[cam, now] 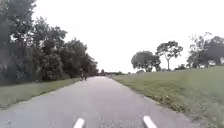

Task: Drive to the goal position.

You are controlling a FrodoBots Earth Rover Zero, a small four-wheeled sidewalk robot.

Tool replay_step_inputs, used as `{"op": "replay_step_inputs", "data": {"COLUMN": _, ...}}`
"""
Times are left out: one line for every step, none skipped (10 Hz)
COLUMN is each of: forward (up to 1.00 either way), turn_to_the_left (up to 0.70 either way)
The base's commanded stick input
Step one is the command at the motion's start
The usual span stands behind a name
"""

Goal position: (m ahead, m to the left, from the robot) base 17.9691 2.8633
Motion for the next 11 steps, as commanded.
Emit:
{"op": "replay_step_inputs", "data": {"forward": 0.7, "turn_to_the_left": 0.0}}
{"op": "replay_step_inputs", "data": {"forward": 0.7, "turn_to_the_left": 0.0}}
{"op": "replay_step_inputs", "data": {"forward": 0.7, "turn_to_the_left": 0.0}}
{"op": "replay_step_inputs", "data": {"forward": 0.7, "turn_to_the_left": 0.0}}
{"op": "replay_step_inputs", "data": {"forward": 0.7, "turn_to_the_left": 0.0}}
{"op": "replay_step_inputs", "data": {"forward": 0.7, "turn_to_the_left": 0.0}}
{"op": "replay_step_inputs", "data": {"forward": 0.7, "turn_to_the_left": 0.1}}
{"op": "replay_step_inputs", "data": {"forward": 0.7, "turn_to_the_left": 0.29}}
{"op": "replay_step_inputs", "data": {"forward": 0.7, "turn_to_the_left": 0.35}}
{"op": "replay_step_inputs", "data": {"forward": 0.7, "turn_to_the_left": 0.35}}
{"op": "replay_step_inputs", "data": {"forward": 0.7, "turn_to_the_left": 0.35}}
